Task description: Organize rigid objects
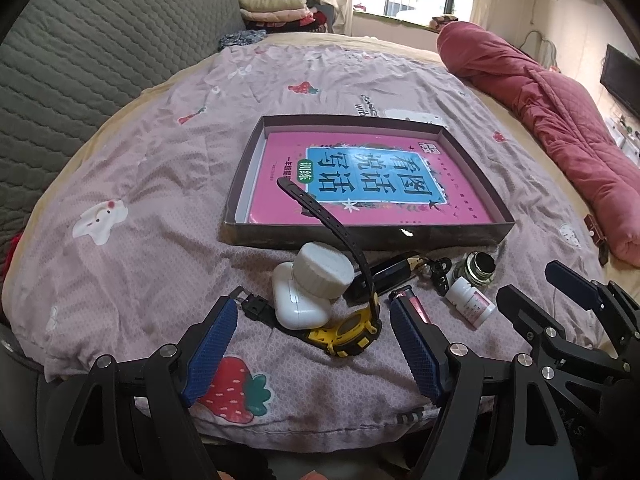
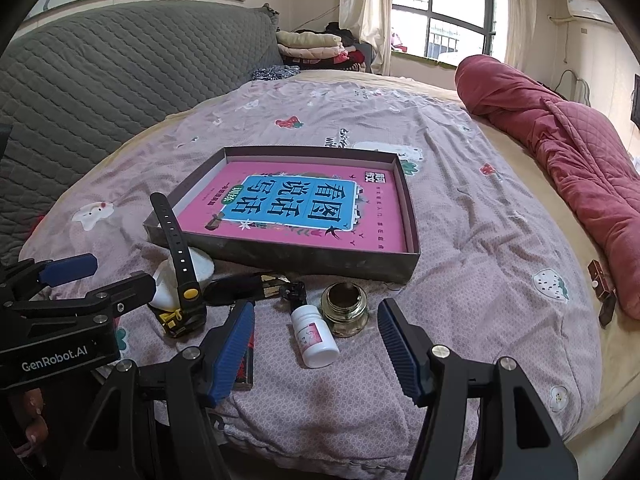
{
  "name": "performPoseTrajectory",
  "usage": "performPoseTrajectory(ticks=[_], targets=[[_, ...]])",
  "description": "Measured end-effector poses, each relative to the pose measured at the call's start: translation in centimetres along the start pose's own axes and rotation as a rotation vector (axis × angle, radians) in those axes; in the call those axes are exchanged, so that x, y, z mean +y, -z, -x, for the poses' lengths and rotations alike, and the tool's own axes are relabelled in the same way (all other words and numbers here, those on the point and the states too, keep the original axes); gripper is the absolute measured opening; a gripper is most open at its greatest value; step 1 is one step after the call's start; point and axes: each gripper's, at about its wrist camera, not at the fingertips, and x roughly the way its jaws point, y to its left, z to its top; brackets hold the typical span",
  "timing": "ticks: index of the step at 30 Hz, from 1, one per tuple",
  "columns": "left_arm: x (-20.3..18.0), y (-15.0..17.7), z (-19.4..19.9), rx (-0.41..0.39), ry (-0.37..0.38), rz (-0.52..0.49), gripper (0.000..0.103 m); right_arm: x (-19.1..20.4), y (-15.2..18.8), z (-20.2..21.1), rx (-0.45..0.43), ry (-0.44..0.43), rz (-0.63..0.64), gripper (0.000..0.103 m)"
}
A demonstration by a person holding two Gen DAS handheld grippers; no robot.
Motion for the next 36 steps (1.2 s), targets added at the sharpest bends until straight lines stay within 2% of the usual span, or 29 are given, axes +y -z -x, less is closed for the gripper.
performPoseTrajectory(ticks=[36], targets=[[0.06, -0.05, -0.15, 0.013, 0.005, -0.003, 0.080, 0.21, -0.14, 0.12, -0.005, 0.004, 0.002, 0.064]])
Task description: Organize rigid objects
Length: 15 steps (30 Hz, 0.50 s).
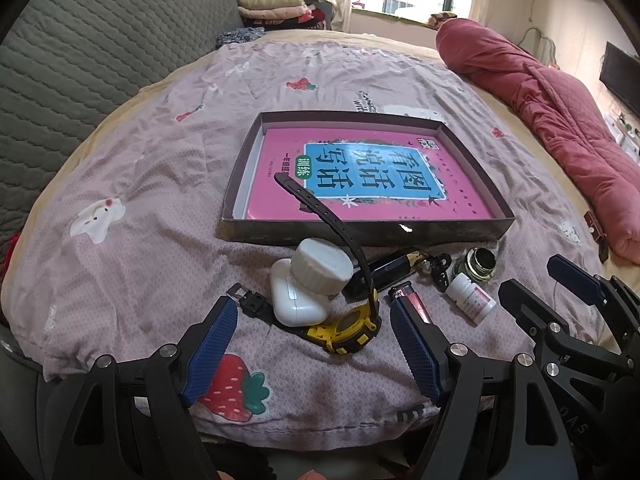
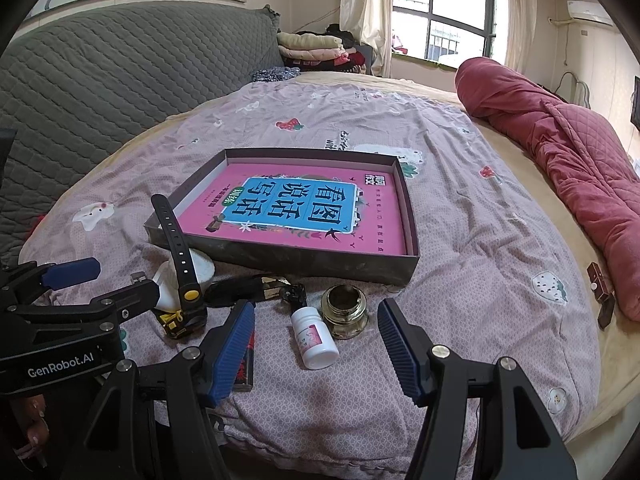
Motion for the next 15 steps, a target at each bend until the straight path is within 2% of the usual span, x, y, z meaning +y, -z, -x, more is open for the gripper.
performPoseTrajectory(ticks=[12, 15], targets=[[2.3, 0.2, -1.7, 0.018, -0.029, 0.020, 0.080, -1.8, 0.4, -1.2, 0.033, 0.008, -0.038, 0.064], [2.5, 0.2, -1.7, 0.011, -0.017, 0.017, 0.080, -2.6, 0.5, -1.5, 0.043, 0.011, -0.060, 0.064]])
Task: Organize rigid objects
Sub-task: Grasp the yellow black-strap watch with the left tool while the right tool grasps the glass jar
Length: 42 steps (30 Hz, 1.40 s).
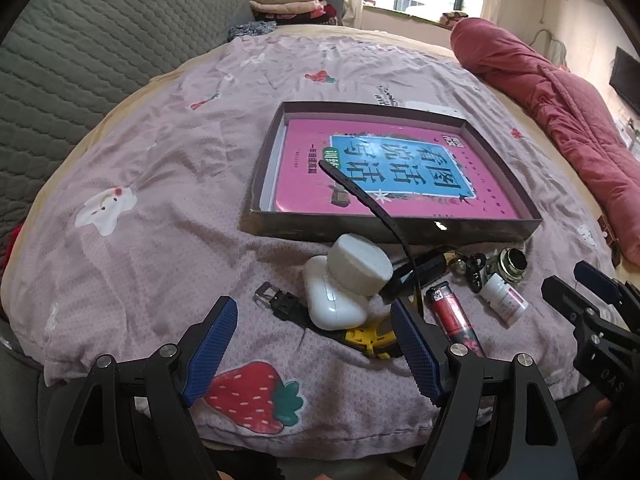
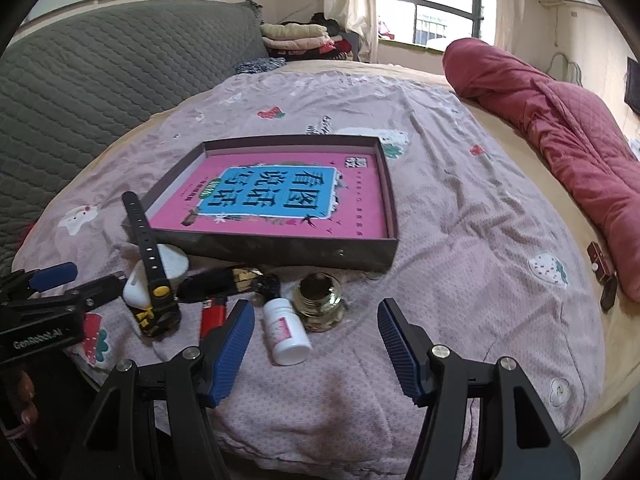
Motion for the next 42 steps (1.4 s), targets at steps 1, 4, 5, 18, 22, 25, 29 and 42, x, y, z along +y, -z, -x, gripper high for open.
performPoseTrajectory(ticks=[1, 4, 5, 18, 22, 25, 29, 42], targets=[[-0.1, 0.1, 0.0, 0.001, 0.013, -0.004, 0.080, -0.2, 0.0, 0.0, 0.000, -0.001, -0.004, 0.064], [-0.9, 0.3, 0.0, 0.004, 0.053, -0.029, 0.080, -0.6, 0.0, -0.3, 0.004, -0.003, -0.011, 0.064], [-1.2, 0.4, 0.0, 0.005, 0.063, -0.043, 0.080, -0.7, 0.0, -0.4, 0.005, -0.004, -0.013, 0.064], [-4.0, 1.4, -1.4, 0.049, 0.120, -0.131, 0.077, -2.0, 0.2, -1.6, 0.028, -0.017, -0.038, 0.064], [-4.8, 2.0, -2.1, 0.060, 0.080, -0.211, 0.062, -2.1, 0.2, -1.8, 0.031, -0.020, -0.038, 0.064], [-5.3, 2.3, -2.6, 0.072, 0.065, -0.259, 0.053, -2.3, 0.2, -1.9, 0.035, -0.021, -0.039, 0.064], [-6.4, 2.7, -2.6, 0.049, 0.042, -0.326, 0.047, -2.3, 0.3, -2.1, 0.036, -0.020, -0.038, 0.064], [-7.1, 2.4, -4.9, 0.057, 0.009, -0.382, 0.024, -2.1, -0.2, -5.1, 0.073, -0.018, 0.011, 0.064]])
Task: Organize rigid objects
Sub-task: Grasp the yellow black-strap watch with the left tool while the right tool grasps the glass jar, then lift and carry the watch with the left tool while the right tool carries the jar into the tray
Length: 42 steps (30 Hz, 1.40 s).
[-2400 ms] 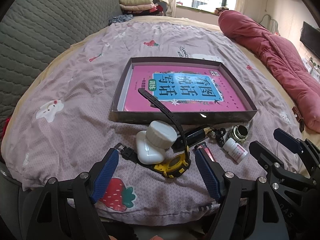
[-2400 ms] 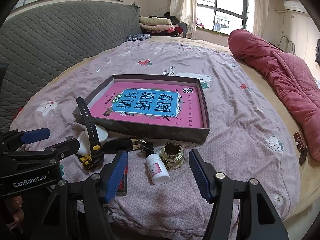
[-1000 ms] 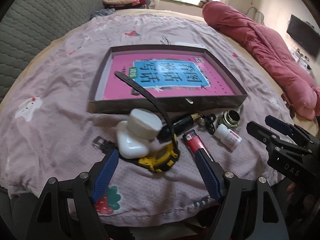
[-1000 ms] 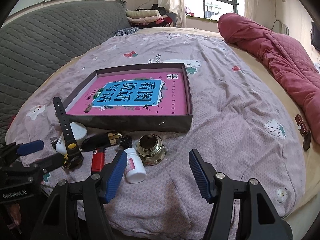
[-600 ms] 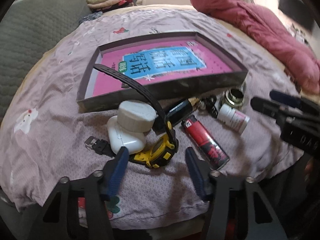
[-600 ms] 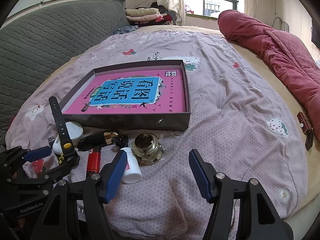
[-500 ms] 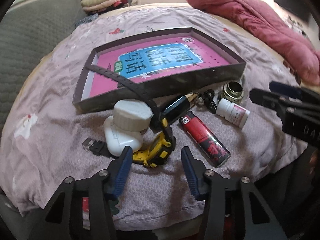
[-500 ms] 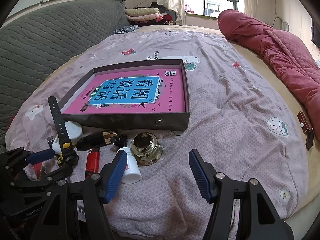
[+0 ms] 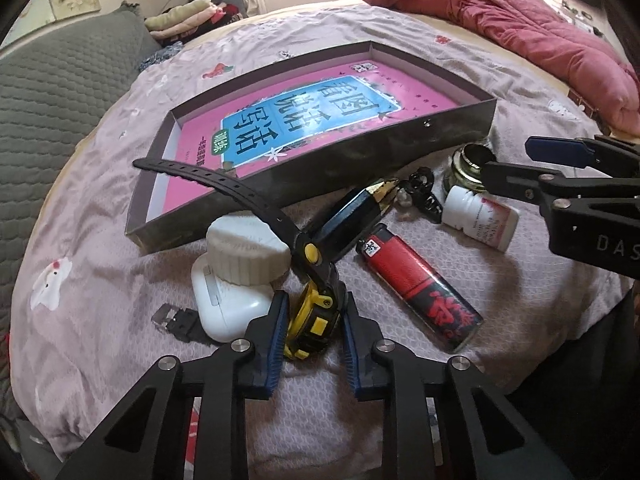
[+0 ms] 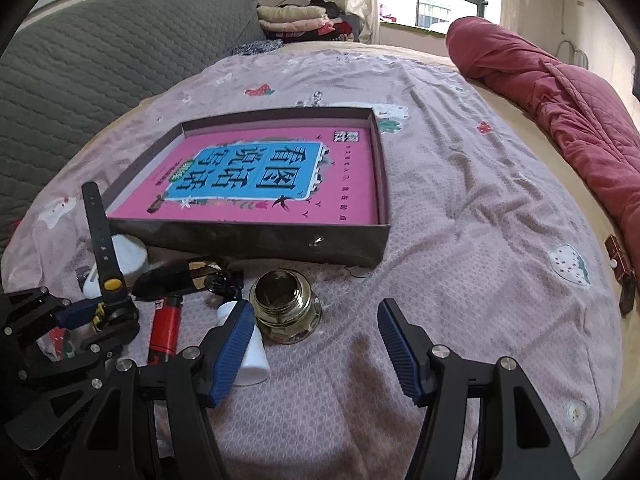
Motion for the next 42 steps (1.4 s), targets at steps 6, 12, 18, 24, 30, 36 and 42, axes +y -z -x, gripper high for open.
performPoseTrajectory(ticks=[6, 12, 18, 24, 30, 36, 42], targets=[[-0.2, -0.4, -0.5, -0.015, -0.016, -0.025, 0.022, 0.7, -0.5, -1.7, 0.025, -0.006, 0.030, 0.064], [-0.5, -0.7, -0.7, -0.036, -0.029, -0.039, 0.019, 0.7, -0.5, -2.7, 0.045, -0.015, 0.024, 0.062], [-0.6, -1.0, -0.7, -0.060, -0.039, -0.045, 0.017, 1.8, -0.3, -2.3, 0.007, -0.024, 0.092, 0.037], [-0.3, -1.1, 0.0, -0.090, -0.032, -0.038, 0.017, 2.1, -0.5, -1.1, -0.049, -0.029, 0.110, 0.037], [0.3, -1.3, 1.3, -0.114, 0.041, 0.009, 0.017, 1.5, -0.9, -0.2, -0.078, -0.028, 0.083, 0.037], [1.2, -1.7, 3.0, -0.132, 0.163, 0.092, 0.017, 1.4, -1.0, 0.1, -0.086, -0.040, 0.084, 0.037], [2.3, -2.2, 3.9, -0.121, 0.254, 0.177, 0.017, 1.4, -1.0, 0.4, -0.097, -0.039, 0.084, 0.037]])
